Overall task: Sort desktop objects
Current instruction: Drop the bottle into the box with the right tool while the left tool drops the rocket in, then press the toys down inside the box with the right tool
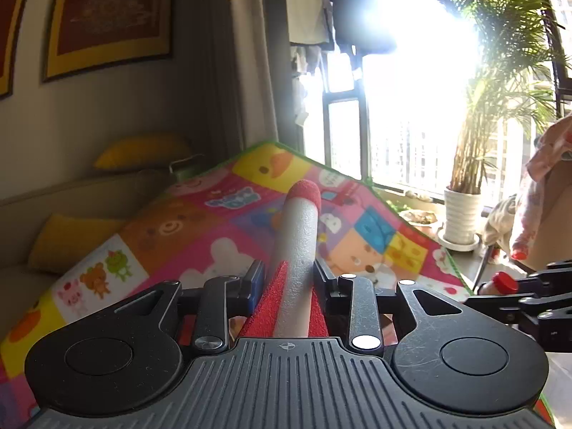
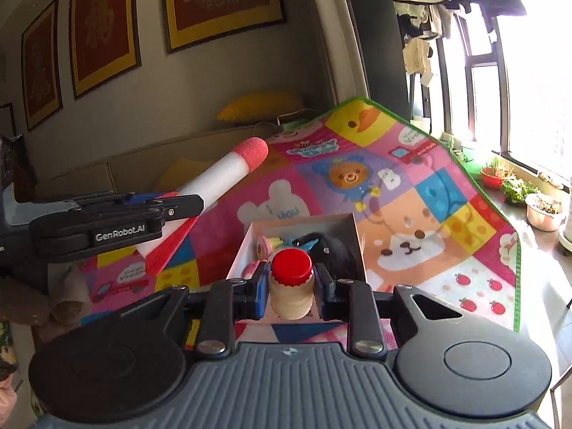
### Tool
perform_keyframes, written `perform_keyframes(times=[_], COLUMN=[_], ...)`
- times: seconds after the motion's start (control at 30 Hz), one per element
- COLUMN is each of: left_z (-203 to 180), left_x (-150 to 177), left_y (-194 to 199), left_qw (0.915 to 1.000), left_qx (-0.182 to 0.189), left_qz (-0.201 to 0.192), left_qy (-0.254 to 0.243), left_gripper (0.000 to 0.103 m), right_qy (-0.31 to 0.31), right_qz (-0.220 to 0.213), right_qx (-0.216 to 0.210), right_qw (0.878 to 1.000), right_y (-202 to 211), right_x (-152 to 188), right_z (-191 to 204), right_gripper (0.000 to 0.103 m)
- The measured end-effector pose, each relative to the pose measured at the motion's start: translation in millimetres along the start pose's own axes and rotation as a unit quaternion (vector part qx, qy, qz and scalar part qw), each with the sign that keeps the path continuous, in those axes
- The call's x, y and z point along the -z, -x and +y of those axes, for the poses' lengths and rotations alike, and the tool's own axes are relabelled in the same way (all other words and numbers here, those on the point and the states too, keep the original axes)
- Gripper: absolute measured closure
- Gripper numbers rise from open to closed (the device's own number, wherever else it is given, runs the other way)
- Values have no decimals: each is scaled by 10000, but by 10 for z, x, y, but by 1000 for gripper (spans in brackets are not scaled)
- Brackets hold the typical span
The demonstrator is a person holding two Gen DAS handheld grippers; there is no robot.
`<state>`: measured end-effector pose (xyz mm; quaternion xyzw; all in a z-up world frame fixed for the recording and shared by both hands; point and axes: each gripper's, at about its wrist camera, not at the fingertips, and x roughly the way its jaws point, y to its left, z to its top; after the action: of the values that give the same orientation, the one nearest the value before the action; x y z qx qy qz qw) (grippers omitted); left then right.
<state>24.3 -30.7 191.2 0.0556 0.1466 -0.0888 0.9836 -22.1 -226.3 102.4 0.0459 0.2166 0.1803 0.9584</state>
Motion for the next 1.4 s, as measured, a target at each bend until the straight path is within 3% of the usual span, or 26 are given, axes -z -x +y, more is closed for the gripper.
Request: perform_keyframes(times=[0.13,0.3,0.33,0.37,0.47,0.57,0.7,0.87,0.93,1.07,1.17,1.23,1.33,1.4], left_z=[185,278,288,297,334,364,310,209,204,253,306,341,392,419], left_x=[-44,206,296,363,565,767,1011,1274,1366,1460,1460,1454,1443,1440], left_y=[-534,-1189,-1289,-1345,-1211,-884,-598,-530,-599,-723,-783,-819,-855,-861], left_qw=[9974,9894,9878,9865,9882,9928,9938,9927,9910,9894,9892,9887,9879,9878], left_qx=[-203,-292,-168,-24,129,197,471,664,696,609,522,468,415,383], left_qz=[392,756,882,1022,1073,884,911,1006,1143,1309,1347,1392,1455,1463], left_qy=[577,1202,1271,1283,1086,786,418,33,43,162,233,289,351,361], left_gripper=[69,68,61,46,20,7,6,2,2,2,2,2,2,2], right_qy=[-139,-179,-193,-210,-191,-36,33,-48,-39,193,176,133,231,351], right_qz=[-4,89,143,202,386,520,708,1032,1134,1222,1323,1457,1652,1741], right_qx=[275,643,691,720,766,722,539,399,479,615,374,224,250,409], right_qw=[9995,9977,9973,9970,9961,9960,9960,9939,9924,9904,9903,9890,9857,9832], right_y=[-141,-490,-578,-655,-857,-1047,-1376,-1758,-1857,-1988,-2129,-2299,-2563,-2634], right_x=[-294,-496,-523,-543,-558,-537,-538,-501,-479,-447,-449,-415,-317,-259], right_z=[-178,-357,-383,-401,-408,-354,-223,-116,-91,35,183,299,414,410], right_gripper=[78,78,78,78,78,78,78,78,72,72,70,63,64,72])
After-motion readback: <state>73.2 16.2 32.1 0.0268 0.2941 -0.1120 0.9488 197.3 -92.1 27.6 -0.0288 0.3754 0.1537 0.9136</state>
